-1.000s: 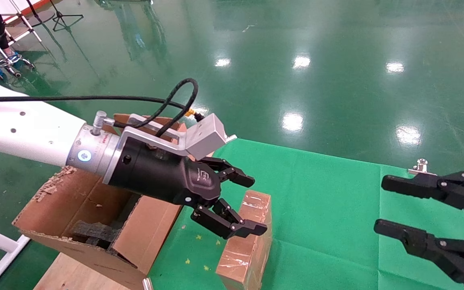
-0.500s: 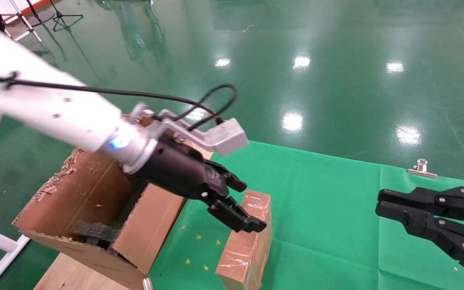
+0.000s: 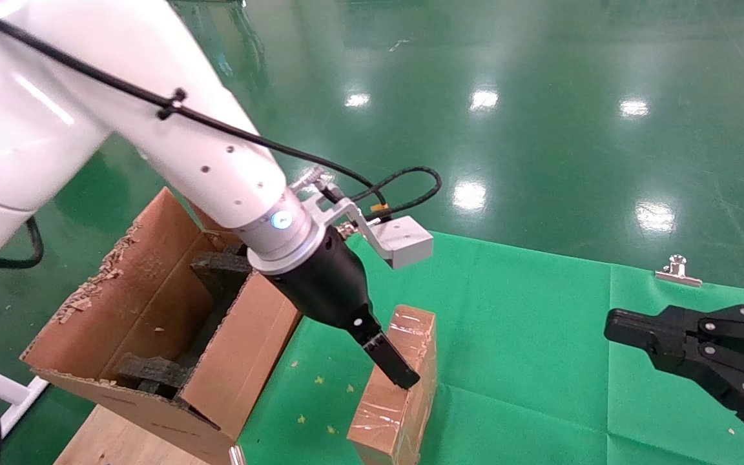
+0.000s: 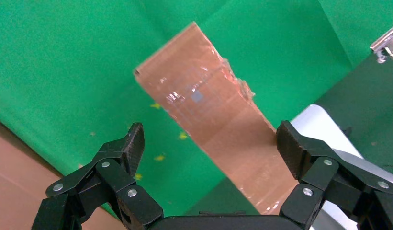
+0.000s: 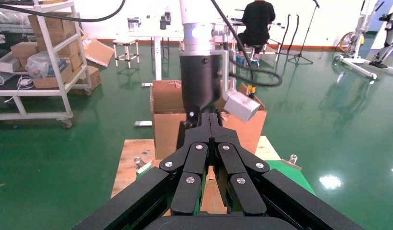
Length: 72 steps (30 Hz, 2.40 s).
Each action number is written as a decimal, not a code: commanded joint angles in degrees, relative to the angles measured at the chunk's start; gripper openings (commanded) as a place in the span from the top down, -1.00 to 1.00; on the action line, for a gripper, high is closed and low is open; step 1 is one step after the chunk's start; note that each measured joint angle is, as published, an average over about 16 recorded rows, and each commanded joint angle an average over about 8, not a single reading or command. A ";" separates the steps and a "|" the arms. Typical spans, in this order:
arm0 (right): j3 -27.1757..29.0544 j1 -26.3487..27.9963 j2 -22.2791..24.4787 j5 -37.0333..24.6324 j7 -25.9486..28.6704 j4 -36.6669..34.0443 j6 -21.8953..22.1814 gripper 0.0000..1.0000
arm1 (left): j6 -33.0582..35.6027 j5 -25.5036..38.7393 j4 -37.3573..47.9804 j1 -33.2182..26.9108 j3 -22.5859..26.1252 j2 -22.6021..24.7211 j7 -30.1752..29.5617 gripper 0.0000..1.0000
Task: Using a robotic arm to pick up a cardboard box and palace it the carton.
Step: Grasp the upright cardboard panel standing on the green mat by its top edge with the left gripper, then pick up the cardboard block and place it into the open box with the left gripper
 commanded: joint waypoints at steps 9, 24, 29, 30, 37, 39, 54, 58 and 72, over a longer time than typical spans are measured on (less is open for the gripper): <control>-0.01 0.00 0.00 0.01 0.00 0.00 0.00 1.00 | -0.65 -3.32 3.10 -3.67 7.63 4.02 -5.43 -1.00; -0.02 0.00 0.01 0.01 -0.01 0.00 0.01 0.23 | -1.78 -3.44 3.58 -4.25 12.79 8.44 -9.86 -1.00; -0.02 0.00 0.01 0.02 -0.01 -0.01 0.02 -1.00 | -2.13 -2.42 3.57 -4.33 13.94 9.43 -10.57 -0.01; -0.02 0.00 0.01 0.02 -0.01 -0.01 0.02 -1.00 | -2.18 -2.25 3.52 -4.37 14.08 9.55 -10.58 0.24; -0.02 -0.01 0.01 0.02 -0.02 -0.01 0.02 -1.00 | -2.29 -1.96 3.39 -4.49 14.27 9.72 -10.59 1.00; -0.02 -0.01 0.01 0.02 -0.02 -0.01 0.02 -1.00 | -2.28 -2.03 3.41 -4.48 14.18 9.65 -10.58 1.00; -0.02 -0.01 0.01 0.02 -0.02 -0.01 0.02 -1.00 | -2.14 -2.46 3.49 -4.33 13.78 9.33 -10.55 1.00; -0.02 -0.01 0.01 0.02 -0.02 -0.01 0.02 -1.00 | -2.12 -2.49 3.53 -4.31 13.74 9.25 -10.54 1.00; -0.02 -0.01 0.01 0.02 -0.02 -0.01 0.02 -1.00 | -2.17 -2.61 3.58 -4.30 13.65 9.17 -10.51 1.00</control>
